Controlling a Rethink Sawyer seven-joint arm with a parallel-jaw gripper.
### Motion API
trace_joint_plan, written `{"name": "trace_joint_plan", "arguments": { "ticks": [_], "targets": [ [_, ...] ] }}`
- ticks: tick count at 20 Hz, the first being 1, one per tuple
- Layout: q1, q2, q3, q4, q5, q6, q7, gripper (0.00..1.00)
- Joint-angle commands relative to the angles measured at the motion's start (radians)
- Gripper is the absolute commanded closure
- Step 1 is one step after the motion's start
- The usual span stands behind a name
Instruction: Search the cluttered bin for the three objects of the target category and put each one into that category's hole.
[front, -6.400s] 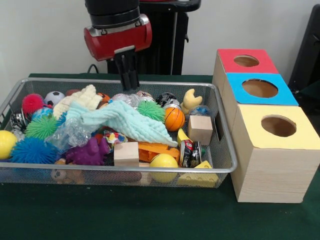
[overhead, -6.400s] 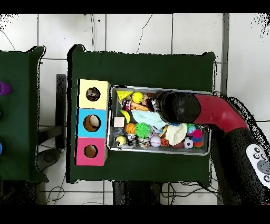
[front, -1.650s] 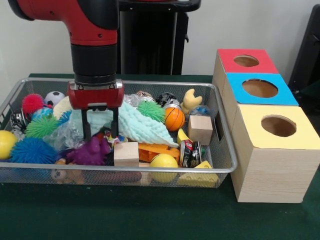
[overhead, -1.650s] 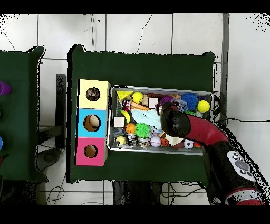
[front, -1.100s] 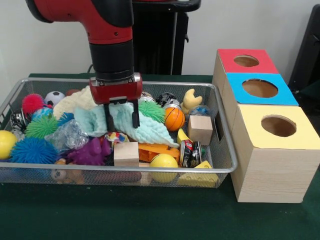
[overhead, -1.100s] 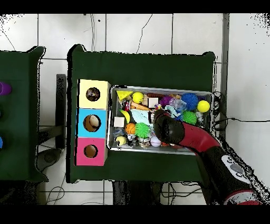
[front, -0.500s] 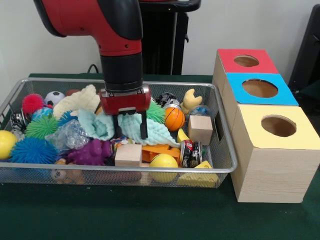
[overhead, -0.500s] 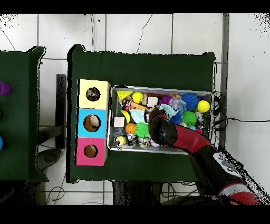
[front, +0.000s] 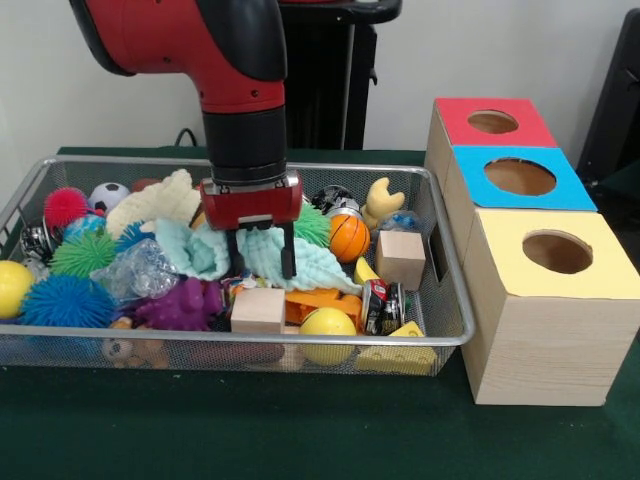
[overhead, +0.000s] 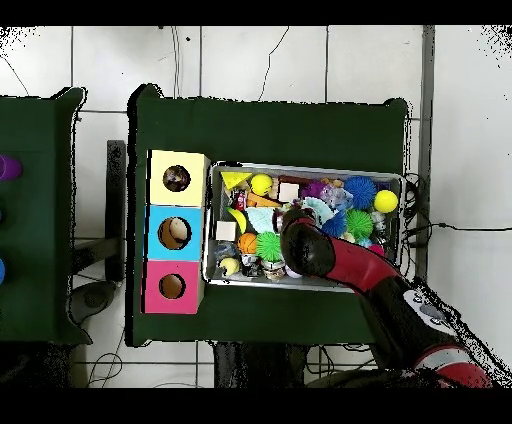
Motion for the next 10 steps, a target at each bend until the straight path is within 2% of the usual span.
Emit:
{"name": "trace_joint_plan", "arguments": {
  "ticks": [1, 4, 7, 10],
  "targets": [
    [-0.033, -0.076, 0.075, 0.016, 0.077, 0.081, 0.225, 0.0],
    [-0.049, -0.138, 0.076, 0.041, 0.096, 0.077, 0.243, 0.0],
    [-0.041, -0.175, 0.052, 0.032, 0.135, 0.119, 0.249, 0.0],
    [-0.043, -0.182, 0.049, 0.026, 0.155, 0.132, 0.239, 0.0]
  ]
}}
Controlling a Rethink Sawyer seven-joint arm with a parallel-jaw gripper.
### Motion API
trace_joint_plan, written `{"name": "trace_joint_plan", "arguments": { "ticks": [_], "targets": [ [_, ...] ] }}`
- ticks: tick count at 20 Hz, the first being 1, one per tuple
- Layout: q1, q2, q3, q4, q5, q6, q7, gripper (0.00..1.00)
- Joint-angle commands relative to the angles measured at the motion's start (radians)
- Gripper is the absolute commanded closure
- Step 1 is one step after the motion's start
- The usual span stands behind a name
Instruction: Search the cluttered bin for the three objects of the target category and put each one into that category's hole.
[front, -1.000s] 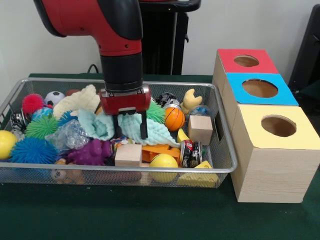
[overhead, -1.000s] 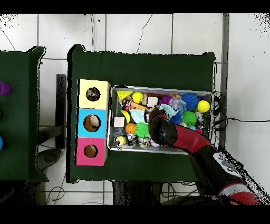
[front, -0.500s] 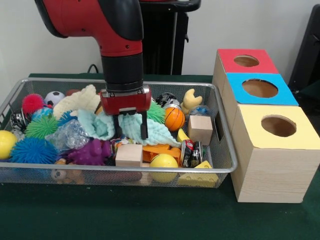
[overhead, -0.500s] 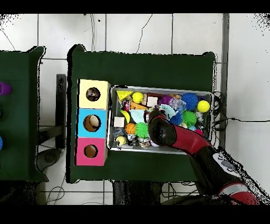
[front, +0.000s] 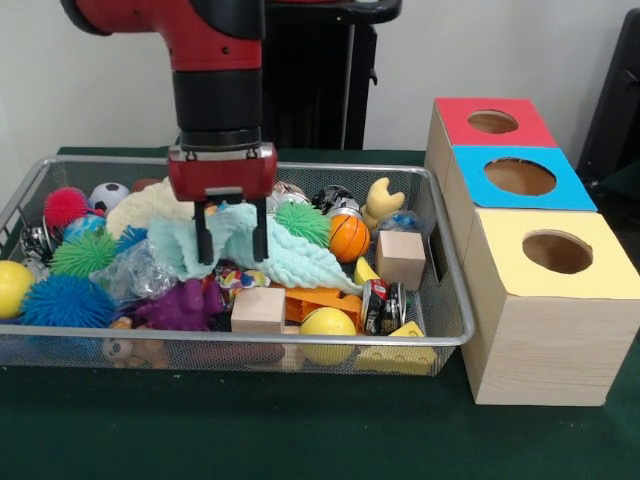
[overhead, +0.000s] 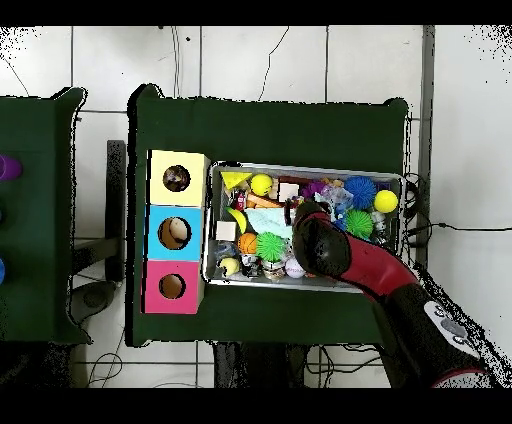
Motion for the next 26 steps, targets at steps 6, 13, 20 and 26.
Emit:
{"name": "trace_joint_plan", "arguments": {
  "ticks": [6, 13, 20, 26],
  "targets": [
    [-0.015, -0.024, 0.046, 0.009, 0.092, 0.048, 0.228, 0.0],
    [-0.016, 0.075, 0.059, 0.033, 0.043, -0.105, 0.243, 0.0],
    [-0.008, 0.104, 0.056, 0.033, 0.036, -0.133, 0.236, 0.0],
    [-0.041, 0.112, 0.081, 0.031, 0.031, -0.09, 0.204, 0.0]
  ]
}}
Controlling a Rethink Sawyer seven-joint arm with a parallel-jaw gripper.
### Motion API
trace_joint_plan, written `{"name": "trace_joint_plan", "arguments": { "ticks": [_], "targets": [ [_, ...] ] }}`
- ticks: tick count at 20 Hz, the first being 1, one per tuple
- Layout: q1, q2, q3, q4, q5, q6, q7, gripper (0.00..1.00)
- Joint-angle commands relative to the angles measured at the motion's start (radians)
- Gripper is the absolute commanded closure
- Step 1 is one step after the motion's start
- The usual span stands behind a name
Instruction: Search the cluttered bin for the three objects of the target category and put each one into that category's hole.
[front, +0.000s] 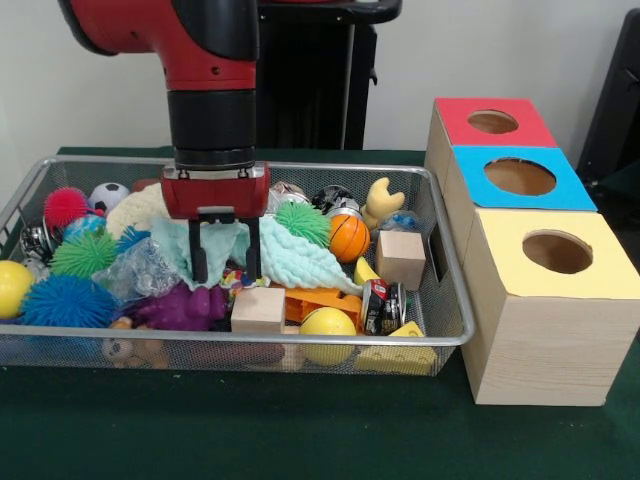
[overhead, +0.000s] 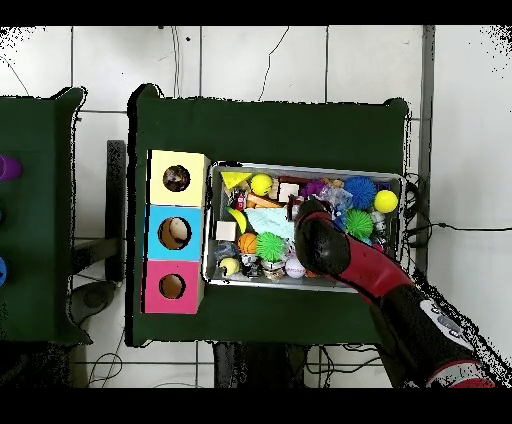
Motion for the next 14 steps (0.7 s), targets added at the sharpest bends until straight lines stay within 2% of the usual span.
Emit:
{"name": "trace_joint_plan", "arguments": {
  "ticks": [1, 11, 14],
  "targets": [
    [-0.032, 0.049, 0.081, 0.03, -0.023, 0.0, 0.202, 0.0],
    [-0.041, 0.09, 0.104, 0.042, -0.026, -0.014, 0.21, 0.0],
    [-0.045, 0.128, 0.113, 0.036, -0.036, -0.041, 0.213, 0.0]
  ]
}}
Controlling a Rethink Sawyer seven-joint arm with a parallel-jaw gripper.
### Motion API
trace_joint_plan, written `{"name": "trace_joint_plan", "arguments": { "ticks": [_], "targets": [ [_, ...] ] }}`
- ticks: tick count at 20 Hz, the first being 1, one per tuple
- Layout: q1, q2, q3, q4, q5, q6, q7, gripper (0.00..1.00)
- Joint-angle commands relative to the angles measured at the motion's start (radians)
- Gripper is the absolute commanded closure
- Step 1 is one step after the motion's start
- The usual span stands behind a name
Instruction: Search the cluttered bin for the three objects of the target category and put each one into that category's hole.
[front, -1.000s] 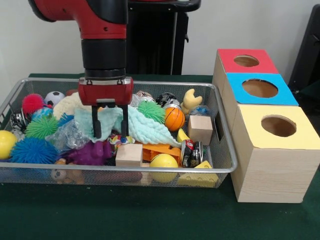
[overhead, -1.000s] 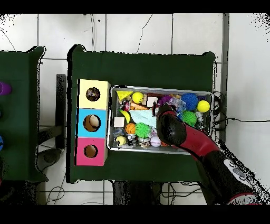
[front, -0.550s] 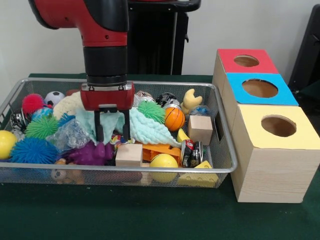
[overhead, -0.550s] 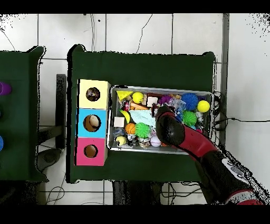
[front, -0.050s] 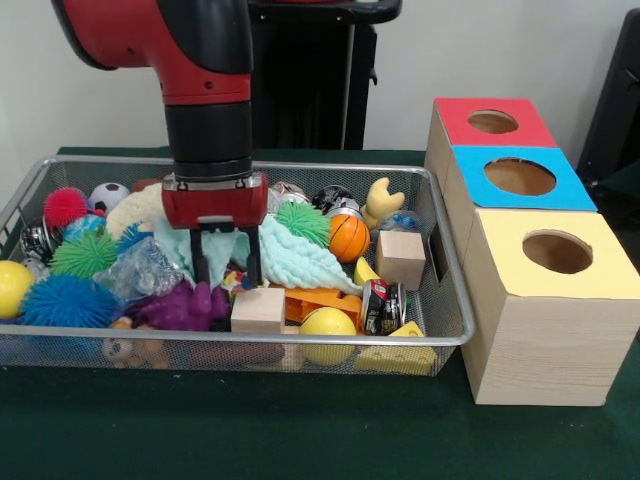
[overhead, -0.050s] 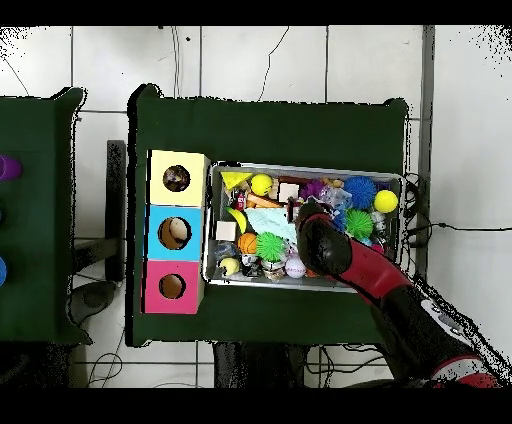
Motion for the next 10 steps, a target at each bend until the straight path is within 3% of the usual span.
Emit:
{"name": "trace_joint_plan", "arguments": {
  "ticks": [1, 4, 10],
  "targets": [
    [-0.012, 0.099, 0.088, 0.034, -0.041, -0.051, 0.214, 0.0],
    [-0.009, 0.14, 0.096, 0.037, -0.049, -0.103, 0.233, 0.0],
    [0.022, 0.138, 0.077, 0.053, -0.035, -0.138, 0.259, 0.0]
  ]
}}
